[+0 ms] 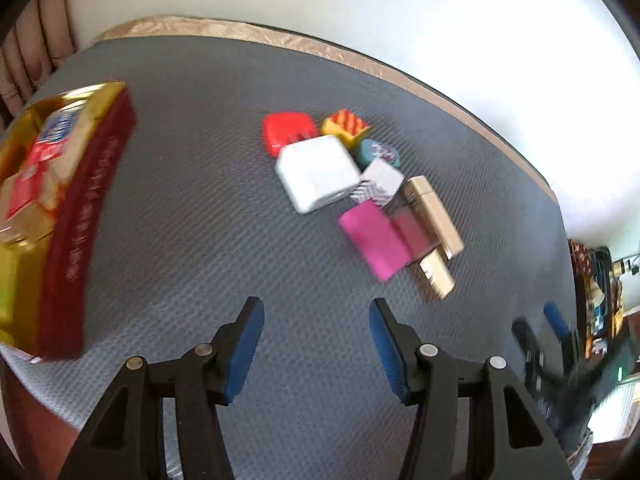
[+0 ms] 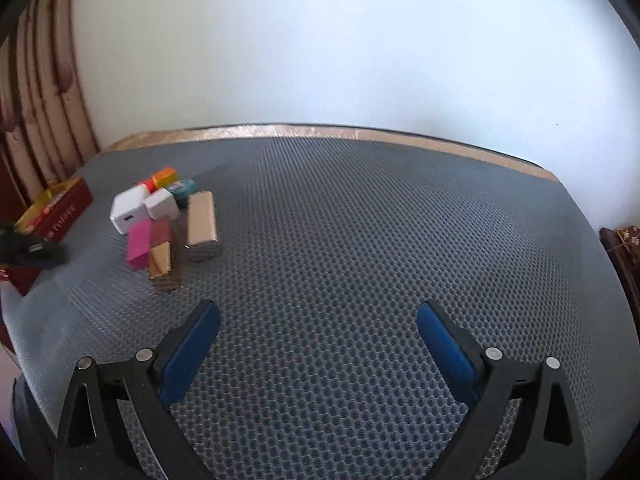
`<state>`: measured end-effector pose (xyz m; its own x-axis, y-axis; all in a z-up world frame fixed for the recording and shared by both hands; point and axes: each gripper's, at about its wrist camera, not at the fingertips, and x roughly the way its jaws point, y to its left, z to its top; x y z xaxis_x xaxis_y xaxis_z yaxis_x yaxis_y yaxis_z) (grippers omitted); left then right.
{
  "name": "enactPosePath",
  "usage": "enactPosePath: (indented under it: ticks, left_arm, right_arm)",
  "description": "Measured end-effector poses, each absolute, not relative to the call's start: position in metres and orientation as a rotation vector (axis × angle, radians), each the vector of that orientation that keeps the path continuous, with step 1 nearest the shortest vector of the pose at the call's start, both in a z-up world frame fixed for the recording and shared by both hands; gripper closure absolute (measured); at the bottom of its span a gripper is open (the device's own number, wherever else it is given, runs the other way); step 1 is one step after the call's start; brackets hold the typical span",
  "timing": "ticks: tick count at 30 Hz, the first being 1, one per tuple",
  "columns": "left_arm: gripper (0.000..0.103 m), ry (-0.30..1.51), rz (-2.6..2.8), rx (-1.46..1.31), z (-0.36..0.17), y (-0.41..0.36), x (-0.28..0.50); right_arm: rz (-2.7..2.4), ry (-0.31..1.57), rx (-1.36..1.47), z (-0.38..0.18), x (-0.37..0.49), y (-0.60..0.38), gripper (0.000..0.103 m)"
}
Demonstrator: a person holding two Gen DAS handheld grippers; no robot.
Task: Organize rigid objects
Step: 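Move both grippers back toward the remaining small boxes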
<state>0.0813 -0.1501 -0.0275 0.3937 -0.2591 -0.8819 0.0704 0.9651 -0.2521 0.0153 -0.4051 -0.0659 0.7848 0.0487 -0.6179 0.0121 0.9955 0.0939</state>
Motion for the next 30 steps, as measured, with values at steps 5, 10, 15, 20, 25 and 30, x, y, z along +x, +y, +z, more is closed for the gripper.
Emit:
enactPosePath:
  ticks: [5, 10, 15, 20, 25, 30]
  left_arm:
    - [0.047, 1.206, -0.218, -0.215, -0.041, -0.173, 0.108]
    - [0.047, 1.236, -0.168, -0.263, -0.051, -0.176, 0.132]
    - [0.047, 1.267, -0.161, -0.338, -0.059, -0.173, 0.147]
    - [0.046, 1.273, -0.163, -0.348, -0.06, -0.181, 0.164]
    - [0.043, 1.251, -0.089, -0.316, -0.06, -0.194, 0.165]
    - [0.043, 1.235, -0.06, -0.269, -0.066, -0.209, 0.164]
  right_arm:
    - [0.058, 0.642, 0.158, -0.063, 0.008, -0.414, 0.003]
    - [0.09, 0.63, 0.199, -0.061, 0.01, -0.415, 0.003]
    - [0.117, 0.626, 0.232, -0.061, 0.01, -0.419, 0.002]
    - [0.126, 0.629, 0.265, -0.063, 0.014, -0.422, 0.002]
    - [0.124, 0.63, 0.28, -0.065, 0.016, -0.421, 0.002]
    - [0.126, 0.64, 0.288, -0.067, 0.017, -0.423, 0.002]
